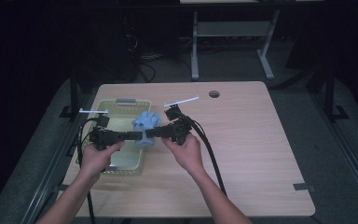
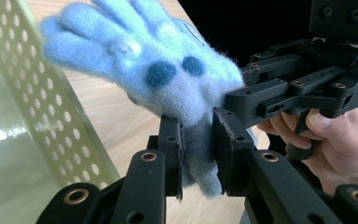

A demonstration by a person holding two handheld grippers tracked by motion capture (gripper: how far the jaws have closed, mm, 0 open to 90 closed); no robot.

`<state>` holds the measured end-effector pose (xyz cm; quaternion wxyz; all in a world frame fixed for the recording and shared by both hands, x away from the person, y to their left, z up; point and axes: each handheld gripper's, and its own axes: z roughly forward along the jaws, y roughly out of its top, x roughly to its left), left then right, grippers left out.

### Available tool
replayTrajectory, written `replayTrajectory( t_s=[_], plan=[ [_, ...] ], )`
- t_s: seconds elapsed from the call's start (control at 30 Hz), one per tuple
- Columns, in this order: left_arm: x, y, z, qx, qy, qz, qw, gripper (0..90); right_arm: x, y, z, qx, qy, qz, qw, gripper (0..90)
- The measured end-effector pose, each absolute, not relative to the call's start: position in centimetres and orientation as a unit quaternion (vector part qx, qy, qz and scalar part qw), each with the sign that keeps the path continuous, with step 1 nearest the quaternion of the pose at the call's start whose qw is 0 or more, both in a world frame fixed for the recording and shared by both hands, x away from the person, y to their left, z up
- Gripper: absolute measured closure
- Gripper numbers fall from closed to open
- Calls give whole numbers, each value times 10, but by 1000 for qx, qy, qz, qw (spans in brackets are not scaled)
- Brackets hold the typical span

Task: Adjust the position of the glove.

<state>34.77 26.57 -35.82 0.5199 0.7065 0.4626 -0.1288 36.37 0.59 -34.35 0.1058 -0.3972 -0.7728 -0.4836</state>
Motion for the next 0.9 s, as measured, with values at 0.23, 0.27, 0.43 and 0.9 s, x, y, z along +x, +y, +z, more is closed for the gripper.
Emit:
replayTrajectory(
  t_s=[0.23, 0.27, 0.43, 0.9],
  plan=[
    [348, 277, -356, 704, 471, -120, 518, 739, 367, 17, -343, -397, -772, -485, 108, 746],
    [348, 277, -356, 704, 471, -120, 518, 739, 367, 17, -343, -397, -772, -485, 108, 746],
    [348, 287, -356, 704, 474, -115, 517, 741, 370, 28, -344, -394, -774, -482, 112, 746],
    [345, 308, -354, 697, 486, -106, 516, 741, 374, 49, -344, -387, -774, -486, 123, 746]
  ],
)
